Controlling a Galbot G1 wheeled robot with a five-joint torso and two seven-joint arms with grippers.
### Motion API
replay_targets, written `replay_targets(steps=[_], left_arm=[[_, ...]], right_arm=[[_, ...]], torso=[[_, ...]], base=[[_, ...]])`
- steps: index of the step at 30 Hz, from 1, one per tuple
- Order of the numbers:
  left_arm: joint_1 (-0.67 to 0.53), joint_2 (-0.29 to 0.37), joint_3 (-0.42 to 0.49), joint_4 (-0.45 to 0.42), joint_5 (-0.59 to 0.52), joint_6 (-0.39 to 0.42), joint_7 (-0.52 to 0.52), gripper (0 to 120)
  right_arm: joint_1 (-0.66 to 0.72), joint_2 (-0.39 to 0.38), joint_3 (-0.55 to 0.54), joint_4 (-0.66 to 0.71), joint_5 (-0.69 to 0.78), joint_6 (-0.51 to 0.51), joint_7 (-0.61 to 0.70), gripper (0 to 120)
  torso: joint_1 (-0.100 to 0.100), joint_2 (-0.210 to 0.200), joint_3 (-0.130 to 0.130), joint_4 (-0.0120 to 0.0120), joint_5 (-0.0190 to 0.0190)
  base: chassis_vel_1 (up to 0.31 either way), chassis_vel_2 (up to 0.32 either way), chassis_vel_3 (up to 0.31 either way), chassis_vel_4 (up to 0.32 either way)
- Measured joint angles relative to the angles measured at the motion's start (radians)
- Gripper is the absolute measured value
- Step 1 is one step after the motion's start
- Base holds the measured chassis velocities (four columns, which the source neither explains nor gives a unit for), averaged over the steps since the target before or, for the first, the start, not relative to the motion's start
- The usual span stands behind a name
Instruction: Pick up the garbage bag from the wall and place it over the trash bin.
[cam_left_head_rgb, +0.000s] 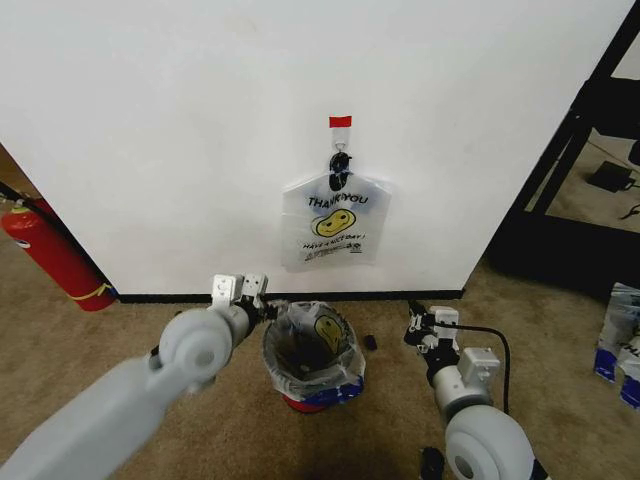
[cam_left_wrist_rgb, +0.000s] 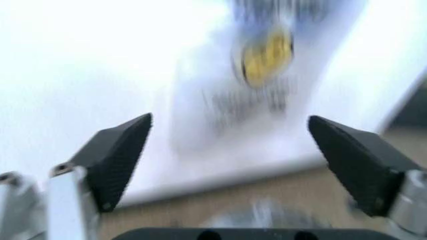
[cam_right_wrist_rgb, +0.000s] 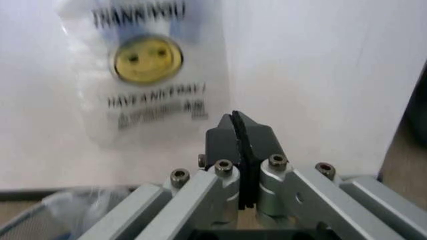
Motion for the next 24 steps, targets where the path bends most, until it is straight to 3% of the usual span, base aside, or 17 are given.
replay_targets(steps=[2,3,6,8,9,10,11,15,18,24], left_arm=[[0.132,-0.035,-0.090,-0.020,0.150,-0.091,0.037,99],[0.132,-0.035,-0.090,-0.020,0.150,-0.091,0.037,99],[0.297,-0.099,-0.202,-0.053,0.333,-0.254,0.086,100],[0.361,-0.146,-0.237,-0.059,0.399,-0.333,0.104,100],[0.426,-0.220,-0.272,-0.049,0.487,-0.437,0.120,100],[0.458,-0.261,-0.291,-0.033,0.534,-0.491,0.122,100],[0.458,-0.261,-0.291,-0.033,0.534,-0.491,0.122,100],[0.565,-0.351,-0.356,0.008,0.607,-0.616,0.129,100],[0.651,-0.393,-0.404,0.022,0.599,-0.698,0.148,100],[0.711,-0.404,-0.423,0.017,0.580,-0.736,0.156,100]], right_arm=[[-0.031,0.026,0.025,-0.017,-0.060,0.079,-0.040,0],[-0.031,0.026,0.025,-0.017,-0.060,0.079,-0.040,0],[-0.081,0.078,0.054,-0.036,-0.133,0.195,-0.078,0],[-0.101,0.104,0.064,-0.041,-0.161,0.240,-0.090,0],[-0.125,0.129,0.073,-0.043,-0.188,0.280,-0.104,0],[-0.141,0.140,0.077,-0.043,-0.210,0.299,-0.108,0],[-0.141,0.140,0.077,-0.043,-0.210,0.299,-0.108,0],[-0.205,0.157,0.092,-0.040,-0.263,0.346,-0.132,17],[-0.243,0.171,0.117,-0.038,-0.272,0.422,-0.160,30],[-0.269,0.191,0.153,-0.043,-0.266,0.521,-0.190,49]], torso=[[0.000,0.000,0.000,0.0005,-0.0007],[0.000,0.000,0.000,0.0005,-0.0007],[0.000,0.000,0.000,0.0007,0.0000],[0.000,0.000,0.000,0.0002,0.0000],[0.000,0.000,0.000,0.0002,0.0000],[0.000,0.000,0.000,0.0001,0.0000],[0.000,0.000,0.000,0.0001,0.0000],[0.000,0.000,0.000,0.0003,-0.0001],[0.000,0.000,0.000,0.0003,0.0000],[0.000,0.000,0.000,0.0003,0.0000]], base=[[0.000,0.000,0.000,0.000],[0.000,0.000,0.000,0.000],[0.000,0.000,0.000,0.000],[0.000,0.000,0.000,0.000],[0.000,0.000,0.000,0.000],[0.000,0.000,0.000,0.000],[0.000,0.000,0.000,0.000],[0.000,0.000,0.000,0.000],[0.000,0.000,0.000,0.000],[0.000,0.000,0.000,0.000]])
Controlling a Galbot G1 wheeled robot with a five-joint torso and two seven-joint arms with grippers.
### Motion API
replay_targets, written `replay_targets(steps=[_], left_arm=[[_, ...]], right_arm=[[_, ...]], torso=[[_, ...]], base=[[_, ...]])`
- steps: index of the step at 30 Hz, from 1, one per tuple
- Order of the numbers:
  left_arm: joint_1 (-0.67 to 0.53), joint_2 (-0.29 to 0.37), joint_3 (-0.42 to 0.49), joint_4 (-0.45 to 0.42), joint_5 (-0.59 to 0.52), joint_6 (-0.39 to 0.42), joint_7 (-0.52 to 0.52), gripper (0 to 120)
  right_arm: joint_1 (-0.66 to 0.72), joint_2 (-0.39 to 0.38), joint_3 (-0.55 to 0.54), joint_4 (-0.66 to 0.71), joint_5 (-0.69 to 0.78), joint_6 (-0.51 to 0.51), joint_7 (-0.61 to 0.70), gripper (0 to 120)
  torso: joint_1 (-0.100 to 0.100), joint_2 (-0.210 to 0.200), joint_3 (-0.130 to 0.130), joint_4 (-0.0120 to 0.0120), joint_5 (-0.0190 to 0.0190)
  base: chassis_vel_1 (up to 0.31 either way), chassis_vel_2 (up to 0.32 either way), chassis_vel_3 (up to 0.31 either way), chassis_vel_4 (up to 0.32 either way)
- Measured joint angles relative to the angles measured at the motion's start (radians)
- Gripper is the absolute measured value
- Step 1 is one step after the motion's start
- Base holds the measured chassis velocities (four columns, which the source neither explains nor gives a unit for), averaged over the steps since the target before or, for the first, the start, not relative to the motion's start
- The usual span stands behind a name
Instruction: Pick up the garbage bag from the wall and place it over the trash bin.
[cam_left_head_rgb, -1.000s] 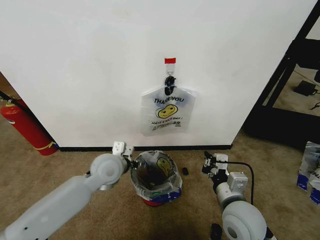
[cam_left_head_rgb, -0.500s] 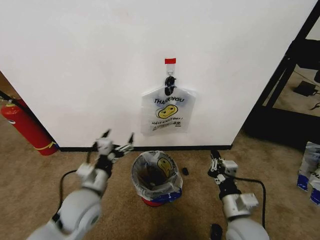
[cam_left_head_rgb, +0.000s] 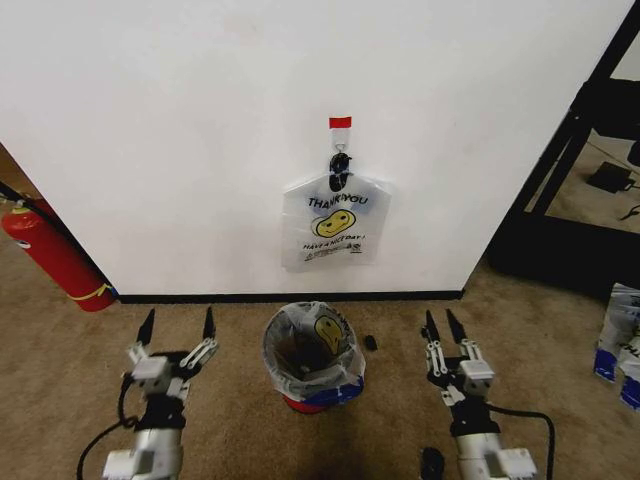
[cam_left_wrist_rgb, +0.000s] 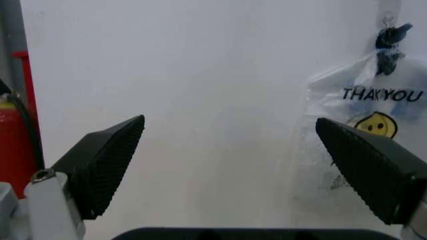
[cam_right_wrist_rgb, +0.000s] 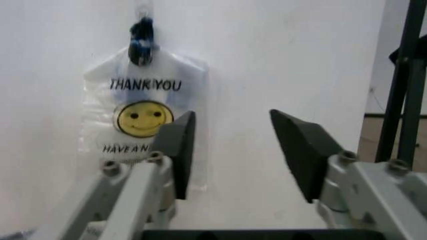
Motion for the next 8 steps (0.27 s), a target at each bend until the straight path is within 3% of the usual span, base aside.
replay_targets(steps=[2,6,8], left_arm=[[0.009,0.004,0.005,-0.008,-0.002,-0.003,0.004,100],[0.011,0.004,0.015,-0.024,-0.003,0.000,0.005,100],[0.018,0.001,0.035,-0.050,0.004,0.006,0.009,100]], right_arm=[[-0.016,0.000,0.011,0.006,0.011,0.032,-0.023,59],[-0.025,-0.001,0.017,0.011,0.017,0.045,-0.032,68],[-0.045,-0.001,0.021,0.022,0.018,0.067,-0.041,81]], torso=[[0.000,0.000,0.000,-0.0001,0.0000],[0.000,0.000,0.000,-0.0001,0.0000],[0.000,0.000,0.000,-0.0001,0.0001]], base=[[0.000,0.000,0.000,0.000],[0.000,0.000,0.000,0.000],[0.000,0.000,0.000,0.000]])
